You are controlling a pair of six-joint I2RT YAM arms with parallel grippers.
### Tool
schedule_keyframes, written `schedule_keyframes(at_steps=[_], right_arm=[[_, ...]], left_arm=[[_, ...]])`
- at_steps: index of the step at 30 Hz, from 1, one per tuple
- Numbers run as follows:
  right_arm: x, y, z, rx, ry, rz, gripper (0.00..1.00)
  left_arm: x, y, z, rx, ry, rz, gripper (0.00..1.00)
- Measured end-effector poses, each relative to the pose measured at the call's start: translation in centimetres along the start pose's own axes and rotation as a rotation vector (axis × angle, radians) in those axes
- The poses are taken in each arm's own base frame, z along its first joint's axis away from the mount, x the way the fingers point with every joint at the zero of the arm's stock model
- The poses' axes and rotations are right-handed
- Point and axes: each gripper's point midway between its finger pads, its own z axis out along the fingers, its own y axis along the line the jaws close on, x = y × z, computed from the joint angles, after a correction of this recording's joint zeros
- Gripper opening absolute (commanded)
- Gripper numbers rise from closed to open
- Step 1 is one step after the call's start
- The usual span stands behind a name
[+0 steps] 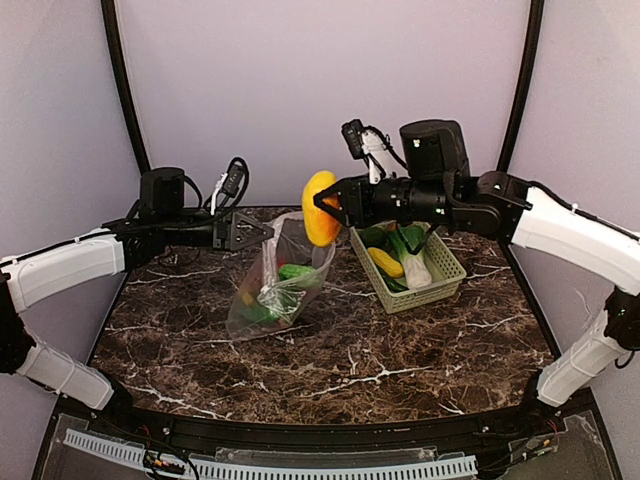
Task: Place the food in the zip-top bag and seal the zipper
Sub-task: Place the fake fruit in the zipper food storage bag.
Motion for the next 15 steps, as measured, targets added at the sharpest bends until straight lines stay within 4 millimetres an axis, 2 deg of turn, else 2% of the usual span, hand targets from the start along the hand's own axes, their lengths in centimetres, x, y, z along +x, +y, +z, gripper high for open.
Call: schedule_keyframes(at_steps=[4,8,15], right_arm=[[1.4,1.3,1.2,-0.034,-0.028,-0.008,0.4],[3.4,1.2,2.1,-0.04,-0.018,0.009,0.4],[4.1,1.8,2.8,-0.062,-0.043,0.065,0.4]], left_arm=[[0.2,-0.1,0.1,0.003,0.005,0.007,0.01],[0.3,-0.1,0.3,0.005,0.011,0.009,0.01],[0.5,0.1,0.4,0.002,0.016,0.004,0.01]])
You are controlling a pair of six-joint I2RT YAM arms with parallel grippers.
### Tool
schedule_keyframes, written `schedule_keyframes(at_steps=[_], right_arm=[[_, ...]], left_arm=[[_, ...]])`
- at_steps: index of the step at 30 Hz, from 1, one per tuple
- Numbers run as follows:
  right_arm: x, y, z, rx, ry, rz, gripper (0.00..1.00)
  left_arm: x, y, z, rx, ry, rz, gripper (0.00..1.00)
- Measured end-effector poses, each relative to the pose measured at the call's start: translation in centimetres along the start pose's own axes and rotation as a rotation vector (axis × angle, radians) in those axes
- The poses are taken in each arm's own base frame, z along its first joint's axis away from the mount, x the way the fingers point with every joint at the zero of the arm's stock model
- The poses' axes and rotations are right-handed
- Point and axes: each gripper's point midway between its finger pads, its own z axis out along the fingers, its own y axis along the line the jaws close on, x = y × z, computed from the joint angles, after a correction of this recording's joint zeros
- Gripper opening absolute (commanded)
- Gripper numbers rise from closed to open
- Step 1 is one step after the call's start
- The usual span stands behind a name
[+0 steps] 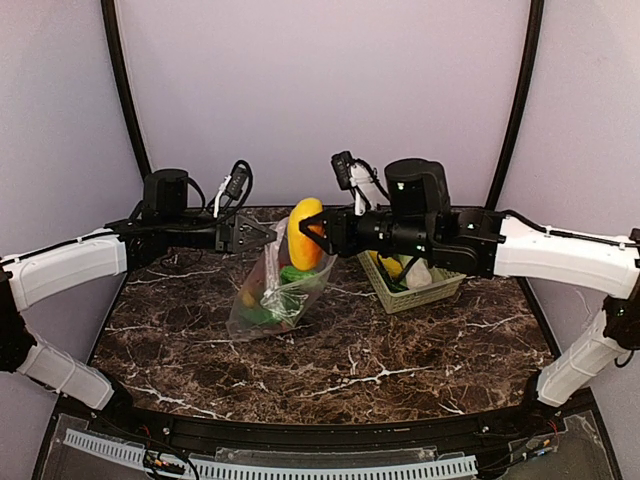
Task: Place the food in the zip-top bag and seal the zipper
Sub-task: Place the fake fruit in the zipper food storage bag.
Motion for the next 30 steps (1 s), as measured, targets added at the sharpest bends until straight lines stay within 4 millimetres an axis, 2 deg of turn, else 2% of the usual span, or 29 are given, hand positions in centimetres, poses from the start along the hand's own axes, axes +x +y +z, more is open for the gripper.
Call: schedule_keyframes(at_steps=[8,12,20,25,30], right_arm=[[3.9,-1.3,2.3,0.038,0.066,0.089,0.39],[5.1,-1.7,3.2,0.054,0.091,0.107,0.43],[6.3,-2.5,5.8,0.135,0.141,0.108,0.52],[7.1,-3.2,6.1,0.177,0.168,0.098,0.61],[7.0,-3.5,5.9,0.199,0.169,0.088,0.69]], left_arm=[[0.0,0.1,0.0,-0.004,-0.001,0.004,0.01],[0.0,0.1,0.0,-0.004,-0.001,0.004,0.01],[0.1,0.2,0.1,-0.008,0.001,0.003,0.01],[0.2,0.4,0.1,-0.011,0.005,-0.001,0.01],[0.2,0.4,0.1,-0.011,0.006,-0.002,0.01]])
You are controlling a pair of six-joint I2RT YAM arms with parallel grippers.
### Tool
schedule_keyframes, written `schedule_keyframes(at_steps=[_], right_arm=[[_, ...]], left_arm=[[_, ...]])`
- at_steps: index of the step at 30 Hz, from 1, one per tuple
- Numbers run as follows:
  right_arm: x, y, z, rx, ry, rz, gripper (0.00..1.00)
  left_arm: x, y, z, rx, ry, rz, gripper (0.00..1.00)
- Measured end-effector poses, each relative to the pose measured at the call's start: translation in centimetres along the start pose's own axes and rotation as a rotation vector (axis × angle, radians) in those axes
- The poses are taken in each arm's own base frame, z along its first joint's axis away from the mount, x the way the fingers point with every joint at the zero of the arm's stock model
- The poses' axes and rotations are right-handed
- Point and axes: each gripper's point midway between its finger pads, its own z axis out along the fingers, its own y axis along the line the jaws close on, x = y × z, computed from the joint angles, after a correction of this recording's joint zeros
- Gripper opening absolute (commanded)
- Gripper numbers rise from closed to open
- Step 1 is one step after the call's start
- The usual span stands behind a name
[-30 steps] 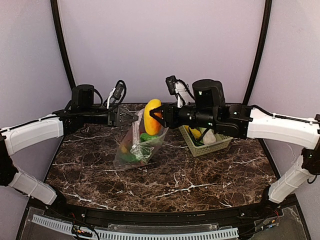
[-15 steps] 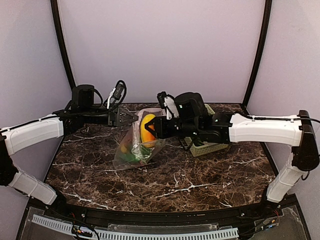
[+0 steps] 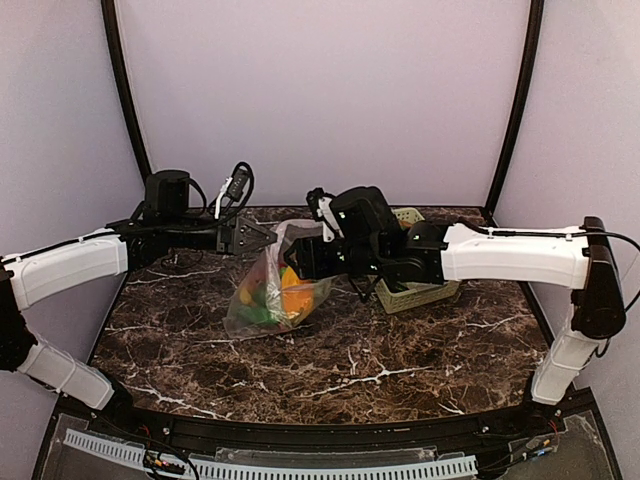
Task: Place the food in the zip-top bag and seal the zipper
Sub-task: Place the fake fruit in the zipper food storage bag.
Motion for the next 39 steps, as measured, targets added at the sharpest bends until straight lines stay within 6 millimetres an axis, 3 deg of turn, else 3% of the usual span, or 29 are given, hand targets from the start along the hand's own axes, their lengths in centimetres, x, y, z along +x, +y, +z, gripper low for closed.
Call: schedule_keyframes(at_steps=[12,16,20,23,26,28,39], right_arm=[[-0.9,0.2,-1.0,0.001,-0.025,-0.048,0.68],[-2.7,1.8,-3.6,-0.035,-0.084,-0.111,0.7],[-5.6,3.6,-8.0,-0.077,-0.18,-0.161,0.71],[-7.8,3.6,-11.0,-0.068,-0.255,-0.17,0.71],[-8.5,1.8,-12.4,0.002,-0.271,-0.17,0.7],[-8.2,0.0,-12.2,0.054,-0.239,-0.166,0.7],[-3.7,-16.0,-8.7,0.333,0.07,-0.049,0.62]], left_arm=[[0.1,0.1,0.0,-0.005,0.001,0.0,0.01],[0.1,0.5,0.0,-0.031,0.007,0.009,0.01],[0.1,0.9,-0.1,-0.062,0.008,0.021,0.01],[0.0,1.0,-0.2,-0.075,0.005,0.029,0.01],[-0.1,1.0,-0.4,-0.085,0.001,0.036,0.01],[-0.1,1.0,-0.4,-0.087,0.0,0.036,0.01],[-0.2,1.1,-0.5,-0.099,-0.005,0.047,0.01]])
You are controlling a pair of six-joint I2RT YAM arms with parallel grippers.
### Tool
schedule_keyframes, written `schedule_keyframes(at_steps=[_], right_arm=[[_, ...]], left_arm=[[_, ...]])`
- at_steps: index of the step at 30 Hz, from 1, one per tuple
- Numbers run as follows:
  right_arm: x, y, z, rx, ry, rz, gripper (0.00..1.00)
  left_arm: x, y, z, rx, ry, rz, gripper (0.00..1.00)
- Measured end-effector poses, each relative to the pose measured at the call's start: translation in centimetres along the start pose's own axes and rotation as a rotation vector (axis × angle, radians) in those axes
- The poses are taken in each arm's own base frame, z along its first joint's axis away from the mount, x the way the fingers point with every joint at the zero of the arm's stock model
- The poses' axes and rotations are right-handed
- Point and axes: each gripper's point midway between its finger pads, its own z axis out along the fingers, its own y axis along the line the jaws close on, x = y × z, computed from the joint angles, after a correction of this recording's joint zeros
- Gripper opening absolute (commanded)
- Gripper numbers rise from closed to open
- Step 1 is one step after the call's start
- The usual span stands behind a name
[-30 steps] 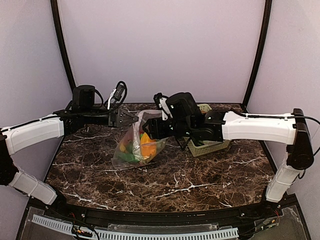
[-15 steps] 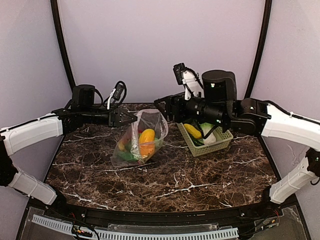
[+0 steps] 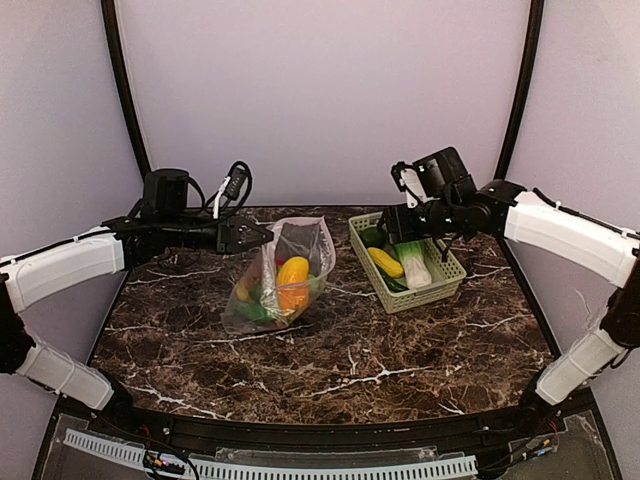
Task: Place the food in the zip-top bag and seal the zipper
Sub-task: Place the fake fruit in the zipper food storage bag, then pick up the fake fruit from the bin.
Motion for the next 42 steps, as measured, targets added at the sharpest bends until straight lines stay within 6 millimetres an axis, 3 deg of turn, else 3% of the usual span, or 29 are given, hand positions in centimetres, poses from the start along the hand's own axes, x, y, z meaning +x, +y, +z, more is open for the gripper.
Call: schedule_keyframes(at_steps=[7,10,17,26,42], right_arm=[[4.4,-3.8,5.6,-0.024,0.231,-0.033,0.56],[5.5,-4.7,7.3,-0.041,0.292,-0.054,0.54],[5.2,-6.7,9.9,-0.059,0.341,-0.112,0.5],[4.1,-6.6,13.2,-0.094,0.365,-0.206,0.48],[7.2,-8.9,18.2,-0.065,0.478,-0.251,0.47]], left_arm=[[0.1,0.1,0.0,-0.004,0.003,0.004,0.01],[0.1,0.1,0.0,-0.003,0.003,0.005,0.01],[0.1,0.1,0.0,-0.003,0.003,0.004,0.01],[0.2,-0.1,0.0,0.006,0.007,0.003,0.01],[0.2,-0.2,0.0,0.01,0.008,0.002,0.01]])
